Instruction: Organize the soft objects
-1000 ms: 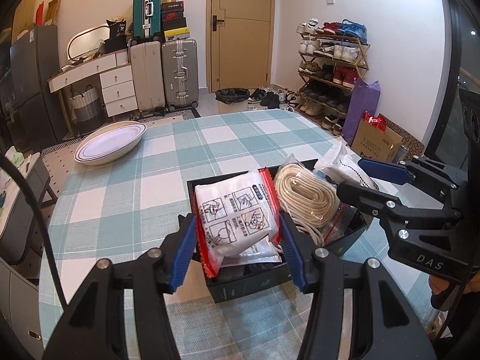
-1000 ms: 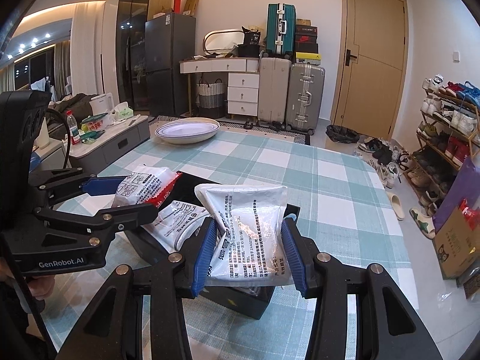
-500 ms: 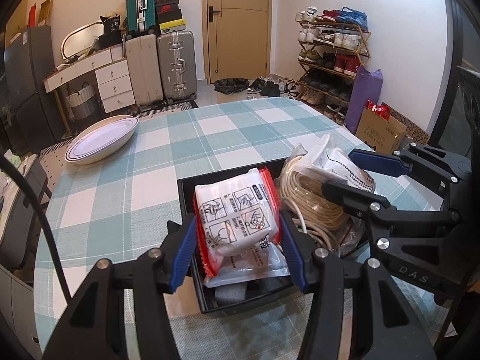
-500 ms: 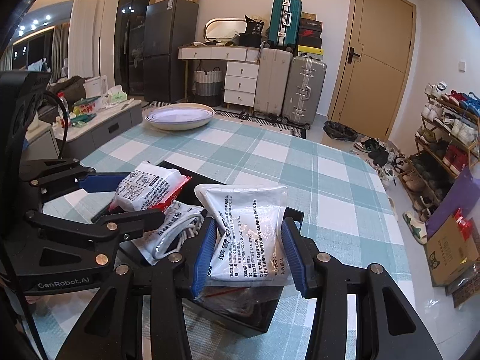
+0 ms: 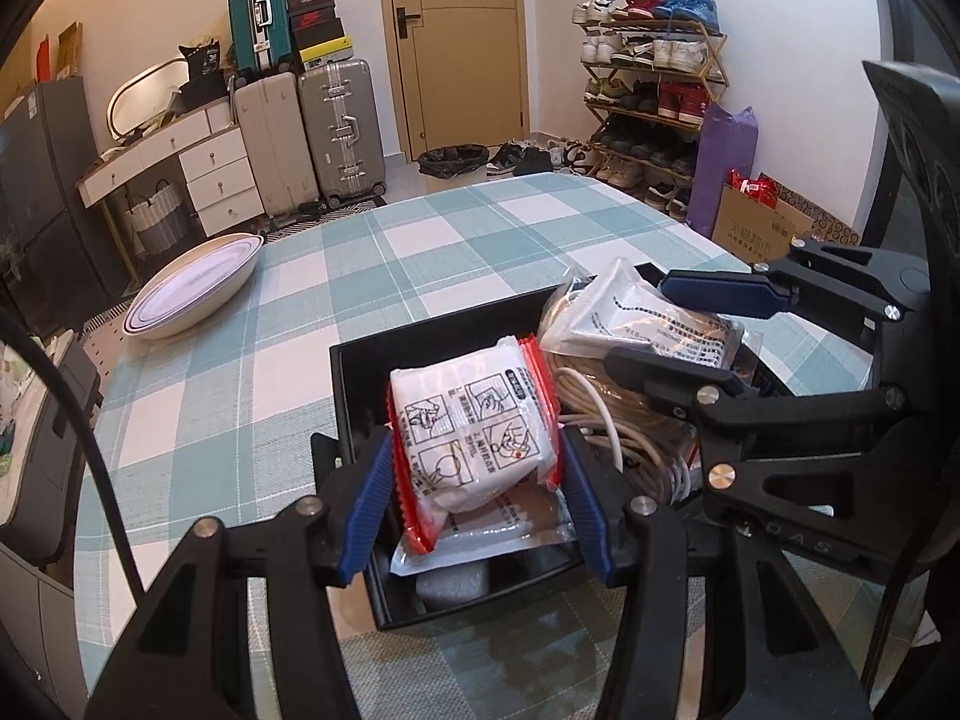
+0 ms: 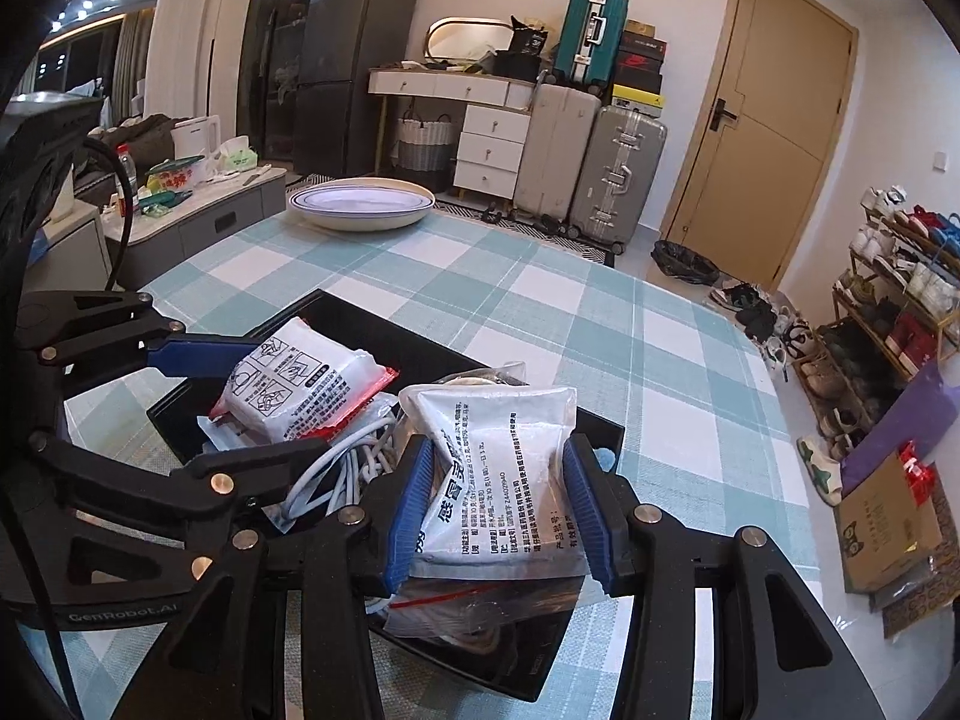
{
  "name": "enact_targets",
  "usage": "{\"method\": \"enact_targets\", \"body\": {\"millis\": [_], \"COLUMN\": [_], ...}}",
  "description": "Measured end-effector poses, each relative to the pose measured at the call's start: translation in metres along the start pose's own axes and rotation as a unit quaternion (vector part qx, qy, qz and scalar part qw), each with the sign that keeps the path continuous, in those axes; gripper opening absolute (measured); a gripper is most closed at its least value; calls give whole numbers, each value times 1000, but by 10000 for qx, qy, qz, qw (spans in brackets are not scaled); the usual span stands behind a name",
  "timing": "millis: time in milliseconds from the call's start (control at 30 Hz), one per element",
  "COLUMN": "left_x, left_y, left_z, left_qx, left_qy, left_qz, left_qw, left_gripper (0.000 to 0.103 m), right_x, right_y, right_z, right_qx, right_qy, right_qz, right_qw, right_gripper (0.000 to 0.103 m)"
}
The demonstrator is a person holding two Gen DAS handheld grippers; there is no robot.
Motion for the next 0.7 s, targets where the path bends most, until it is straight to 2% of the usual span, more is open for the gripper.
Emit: {"method": "enact_targets", "body": {"millis": [267,433,500,533,600,633,700], "left_x": [1,0,1,1,1,2,3], "left_y": [1,4,8,11,19,24,37], "left_z": [0,-1,0,0,2,3,7], "left_qx": [15,32,6,-24,-137,-231,-505], "left_qy": [2,87,123,132,82,53,67], "left_qz": [-25,-186,-262,-296,-307,-260,-305], "left_qw": [10000,9998,9996,9995,9994,9994,9982], "left_gripper": [55,59,63,67,77,90,95], "right_x": [4,1,-3,-6,-13,-15,-18], "right_y": [-2,8,14,18,27,31,39], "right_z": [-1,1,1,2,1,1,-1], "right_qx": [50,-157,-275,-333,-476,-517,-622], "right_qy": [134,37,-44,-50,-76,-91,-137], "right_qz": [199,275,232,138,10,-5,76], "right_qw": [9997,9995,9993,9993,9988,9986,9979], "right_gripper": [45,53,68,72,89,92,100]}}
Point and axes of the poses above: each gripper's, at about its wrist camera, not at the fingertips, and y roughly against the way its jaws point, x to its left, z to its top, the point moved 9 cm from there along -y, roughly the way its jaws point, and after that the axes turned 11 degrees about y, right-handed, at the moved point
